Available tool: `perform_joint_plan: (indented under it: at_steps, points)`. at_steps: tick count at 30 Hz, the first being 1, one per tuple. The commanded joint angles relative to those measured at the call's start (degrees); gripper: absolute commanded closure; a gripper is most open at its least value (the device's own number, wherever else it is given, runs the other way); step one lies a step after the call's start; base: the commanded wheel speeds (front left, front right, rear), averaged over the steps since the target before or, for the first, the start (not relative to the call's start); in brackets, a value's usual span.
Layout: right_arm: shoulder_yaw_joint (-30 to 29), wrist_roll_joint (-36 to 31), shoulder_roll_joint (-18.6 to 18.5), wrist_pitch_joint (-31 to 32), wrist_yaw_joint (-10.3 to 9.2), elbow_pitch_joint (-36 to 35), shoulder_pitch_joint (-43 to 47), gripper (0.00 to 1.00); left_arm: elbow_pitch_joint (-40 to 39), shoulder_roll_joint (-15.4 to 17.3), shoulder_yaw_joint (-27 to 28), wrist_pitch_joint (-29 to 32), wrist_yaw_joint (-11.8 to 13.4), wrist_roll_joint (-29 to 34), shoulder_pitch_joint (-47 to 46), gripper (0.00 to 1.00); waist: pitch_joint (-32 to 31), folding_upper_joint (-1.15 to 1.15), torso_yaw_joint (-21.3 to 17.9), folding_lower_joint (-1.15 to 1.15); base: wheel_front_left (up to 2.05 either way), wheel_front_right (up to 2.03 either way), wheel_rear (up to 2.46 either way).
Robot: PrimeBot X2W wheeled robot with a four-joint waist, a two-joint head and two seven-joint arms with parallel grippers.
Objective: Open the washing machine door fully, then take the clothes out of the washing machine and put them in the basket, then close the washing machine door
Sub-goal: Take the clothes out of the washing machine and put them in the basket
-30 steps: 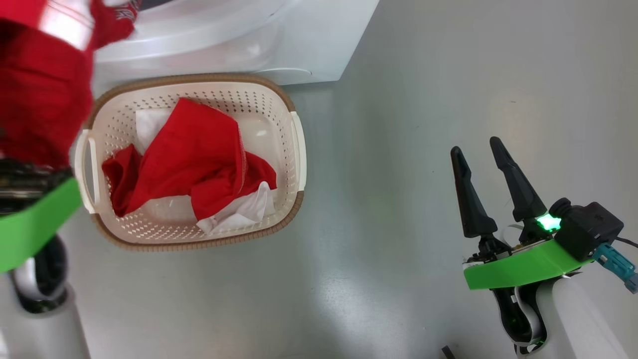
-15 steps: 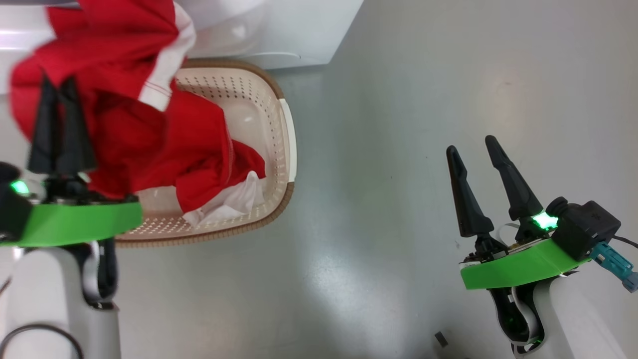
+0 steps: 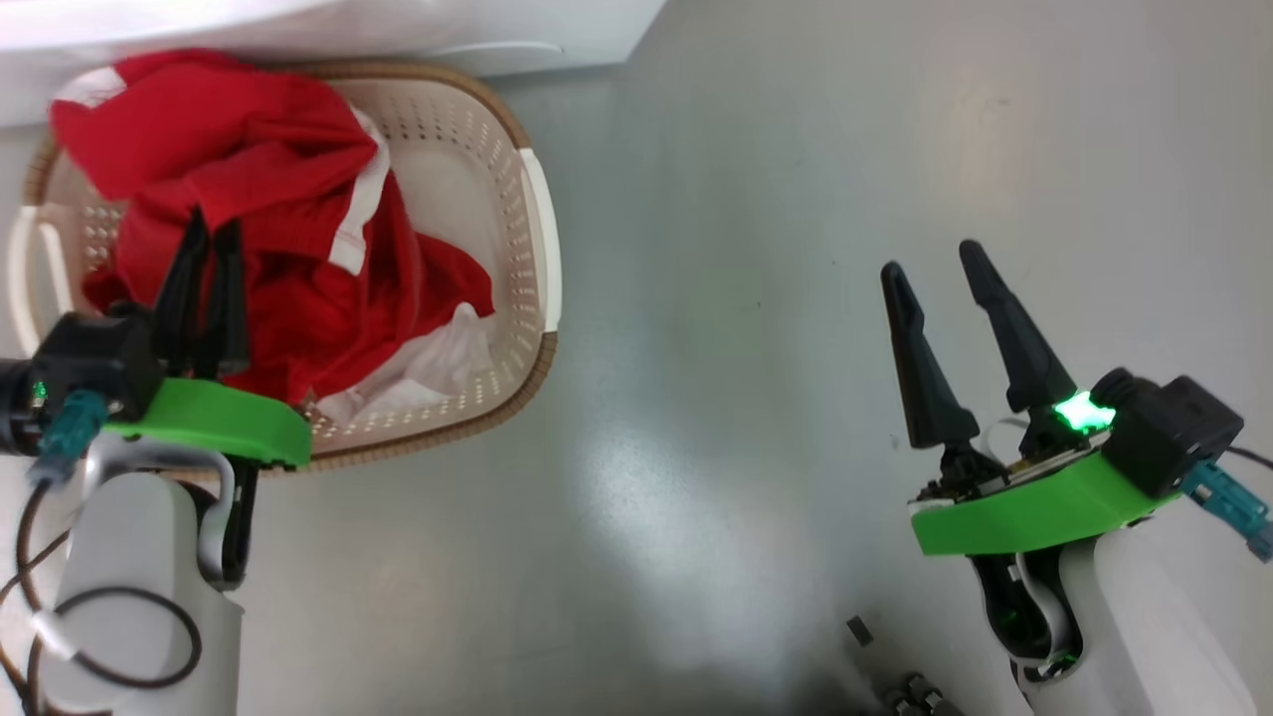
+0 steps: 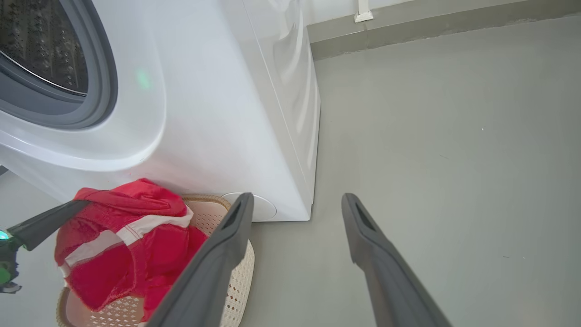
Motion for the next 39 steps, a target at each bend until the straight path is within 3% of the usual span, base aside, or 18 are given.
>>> perform_joint_plan:
  at_steps: [1,18,19,20,23,24,26,39]
  points:
    - [1.31,0.26,-0.03,-0.36,0.42,-1.56,0.55,0.0,-0.22,1.85,1.15,-0.25,-0.31,0.53,0.15,1.0,1.51,0.0,-0.92,0.0,0.0,0.0,0.0]
    - [1.79,1.24,-0.03,-0.36,0.42,-2.59,-1.05,0.0,20.84,5.84,-2.23,-0.25,-0.31,0.45,-9.34,1.0,6.96,0.0,-2.28,0.0,0.0,0.0,0.0]
    - [1.73,1.21,-0.03,-0.36,0.42,-2.52,-1.06,0.0,21.21,5.86,-2.3,-0.25,-0.31,0.33,-9.58,0.95,6.91,0.0,-2.23,0.0,0.0,0.0,0.0]
    - [1.69,1.18,-0.03,-0.36,0.42,-2.45,-1.06,0.0,21.49,5.85,-2.33,-0.25,-0.31,0.2,-9.76,0.81,6.81,0.0,-2.17,0.0,0.0,0.0,0.0]
    - [1.6,1.1,-0.03,-0.36,0.42,-2.14,-1.02,0.0,21.99,5.74,-2.41,-0.25,-0.31,-0.07,-9.84,0.54,6.18,0.0,-1.99,0.0,0.0,0.0,0.0]
    - [1.61,1.06,-0.03,-0.36,0.42,-2.05,-0.96,0.0,22.12,5.72,-2.39,-0.25,-0.31,-0.2,-9.75,0.31,5.9,0.0,-1.92,0.0,0.0,0.0,0.0]
    - [1.61,0.94,-0.03,-0.36,0.42,-1.89,-0.9,0.0,22.13,5.61,-2.25,-0.25,-0.31,-0.51,-9.42,0.03,5.1,0.0,-1.72,0.0,0.0,0.0,0.0]
    - [0.7,-1.09,-0.03,-0.36,0.42,-0.06,0.37,0.0,15.09,3.62,-1.61,-0.25,-0.31,-3.77,-4.1,0.0,-3.96,0.0,0.56,0.0,0.0,0.0,0.0]
